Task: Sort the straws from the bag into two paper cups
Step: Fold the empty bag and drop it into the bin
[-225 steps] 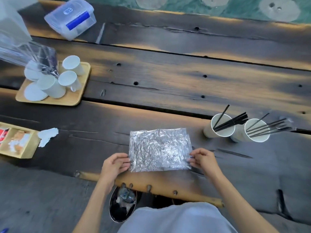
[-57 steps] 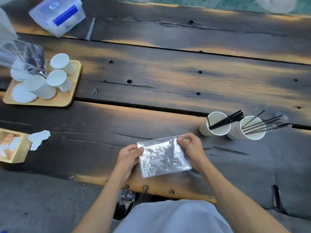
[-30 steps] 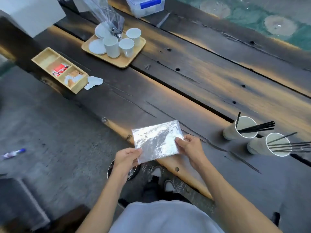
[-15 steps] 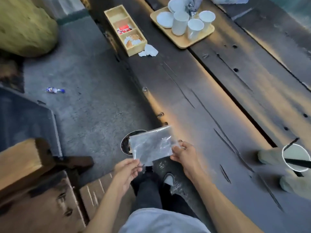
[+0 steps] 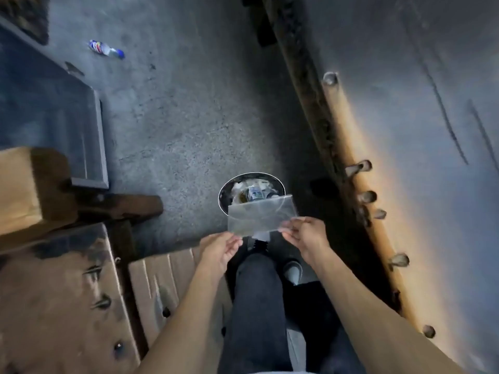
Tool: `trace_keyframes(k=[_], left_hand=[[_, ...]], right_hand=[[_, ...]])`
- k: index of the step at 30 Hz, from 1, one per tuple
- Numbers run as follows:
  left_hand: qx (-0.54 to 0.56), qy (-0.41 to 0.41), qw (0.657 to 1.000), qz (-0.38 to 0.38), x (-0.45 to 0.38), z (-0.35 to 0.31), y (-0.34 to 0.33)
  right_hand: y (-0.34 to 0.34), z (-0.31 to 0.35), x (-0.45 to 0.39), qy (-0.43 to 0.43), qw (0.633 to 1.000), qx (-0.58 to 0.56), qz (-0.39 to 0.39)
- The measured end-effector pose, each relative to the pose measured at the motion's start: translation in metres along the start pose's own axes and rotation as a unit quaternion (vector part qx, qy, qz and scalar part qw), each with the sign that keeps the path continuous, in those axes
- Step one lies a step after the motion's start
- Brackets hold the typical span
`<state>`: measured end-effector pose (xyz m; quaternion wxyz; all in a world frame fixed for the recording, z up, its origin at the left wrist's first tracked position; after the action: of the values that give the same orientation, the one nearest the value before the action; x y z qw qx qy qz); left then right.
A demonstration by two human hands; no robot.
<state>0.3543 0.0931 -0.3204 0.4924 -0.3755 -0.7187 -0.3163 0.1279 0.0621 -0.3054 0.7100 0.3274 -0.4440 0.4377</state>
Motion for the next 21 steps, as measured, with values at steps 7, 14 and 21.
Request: trace_keyframes(k=[7, 14, 21], left_hand=[[0.022, 0.016, 0.999, -0.028, -0.12, 0.014, -0.016], [0.068, 0.004, 0.997, -0.041, -0.191, 0.019, -0.027], [-0.002, 0.023, 0.997, -0.079, -0.17, 0.017, -0.016]], right_hand=[[-0.038, -0.026, -0.12, -0.027, 1.0, 0.002, -0.011], [-0.06, -0.03, -0.195, -0.022, 0.999, 0.043, -0.022], [-0.048, -0.024, -0.172, -0.03, 0.988, 0.148, -0.017]])
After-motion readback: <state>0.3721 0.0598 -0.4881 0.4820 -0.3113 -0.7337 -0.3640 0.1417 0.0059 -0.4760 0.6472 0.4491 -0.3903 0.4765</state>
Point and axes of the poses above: each hand's wrist, its own x-axis away from the middle knuckle, its own y-axis out of the back of the hand, z = x × y, the point moved 6 cm from there along -x, towards the middle knuckle, and after that the axes turned 2 degrees about x, right-handed, at the moved point
